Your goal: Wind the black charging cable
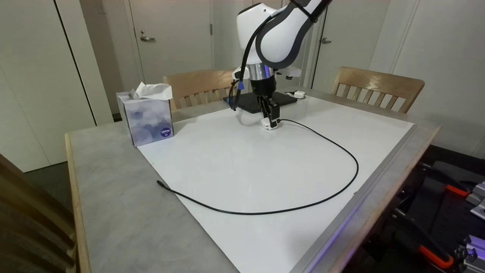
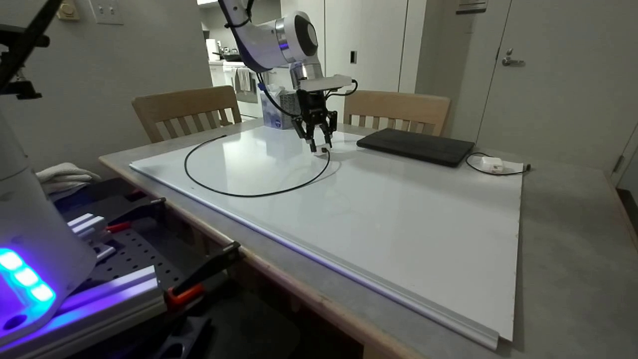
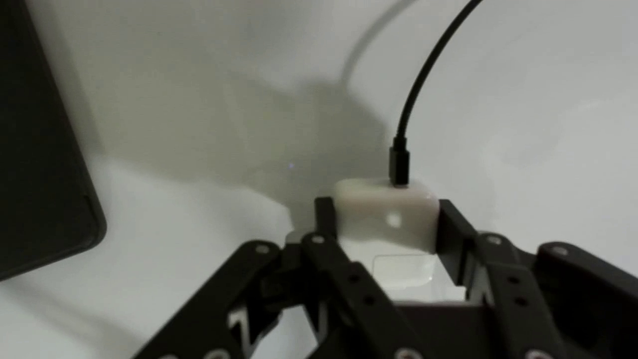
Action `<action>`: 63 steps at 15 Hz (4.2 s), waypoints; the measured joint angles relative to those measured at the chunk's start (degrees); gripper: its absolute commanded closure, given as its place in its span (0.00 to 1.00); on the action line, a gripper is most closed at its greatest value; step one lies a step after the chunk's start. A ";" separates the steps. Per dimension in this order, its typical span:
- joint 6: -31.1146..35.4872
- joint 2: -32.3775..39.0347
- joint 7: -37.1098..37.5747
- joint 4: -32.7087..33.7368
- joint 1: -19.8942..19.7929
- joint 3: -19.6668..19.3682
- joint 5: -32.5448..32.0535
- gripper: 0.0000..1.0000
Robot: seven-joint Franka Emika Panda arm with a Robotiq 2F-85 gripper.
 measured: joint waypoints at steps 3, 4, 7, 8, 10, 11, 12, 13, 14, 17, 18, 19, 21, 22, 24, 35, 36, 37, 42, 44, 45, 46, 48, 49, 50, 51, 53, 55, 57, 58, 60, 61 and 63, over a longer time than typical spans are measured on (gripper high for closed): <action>-3.54 0.00 -6.06 0.18 0.13 1.09 0.10 0.74; -4.54 -0.02 -8.86 0.28 0.12 1.48 0.10 0.74; -6.86 -0.05 -17.42 0.46 0.11 2.02 0.10 0.74; -7.32 -0.07 -20.34 0.46 0.11 2.04 0.09 0.74; -7.77 -0.10 -25.55 0.43 0.10 2.04 0.01 0.74; -7.82 -0.15 -27.88 0.34 0.10 2.03 -0.13 0.74; -7.67 -0.28 -30.15 0.11 0.10 2.02 -0.32 0.74; -7.35 -0.48 -32.33 -0.27 0.10 2.02 -0.46 0.74; -6.60 -0.70 -34.19 -0.74 0.07 2.02 -0.48 0.74; 0.21 -2.08 -35.16 -3.69 -0.34 1.86 -0.37 0.49; 1.27 -2.34 -35.06 -4.33 -0.44 1.82 -0.37 0.49; 1.62 -2.45 -35.04 -4.58 -0.49 1.79 -0.37 0.74; 1.70 -2.48 -35.04 -4.64 -0.42 1.71 -0.36 0.74; 1.35 -2.44 -35.25 -4.53 -0.28 1.69 -0.36 0.74; -0.29 -2.39 -36.36 -4.26 0.19 1.71 -0.38 0.74; -3.64 -4.45 -50.64 -8.10 3.58 1.87 -5.08 0.74; -3.63 -4.88 -50.44 -8.96 4.06 1.63 -6.60 0.74; -3.65 -5.29 -50.25 -9.88 4.43 1.43 -8.15 0.74; -4.05 -6.77 -48.21 -13.87 5.56 0.05 -17.77 0.74; -3.78 -7.10 -47.98 -14.65 5.10 -0.17 -18.82 0.74; -3.56 -7.31 -47.98 -15.00 4.57 -0.16 -18.60 0.74; -2.86 -7.58 -48.24 -15.30 3.71 0.04 -17.72 0.74; -0.44 -8.29 -50.65 -15.98 1.10 0.79 -14.13 0.74; 0.86 -8.54 -52.56 -16.27 -0.32 1.17 -11.77 0.74; 1.90 -8.79 -54.69 -16.51 -1.65 1.54 -9.28 0.74; 2.81 -8.90 -56.57 -16.67 -2.71 1.75 -7.08 0.74; 3.93 -9.10 -59.45 -16.91 -3.99 1.87 -3.40 0.74; 4.31 -9.24 -60.94 -17.10 -4.47 1.79 -1.02 0.74; 4.39 -9.42 -61.36 -17.36 -4.47 1.65 0.10 0.24; 4.44 -9.48 -61.36 -17.46 -4.45 1.63 0.14 0.23; 4.43 -9.37 -61.36 -17.93 -4.31 1.61 0.17 0.10; 4.44 -9.19 -61.29 -18.49 -4.14 1.60 0.17 0.03; 3.84 -9.33 -60.99 -18.75 -3.86 1.26 0.17 0.00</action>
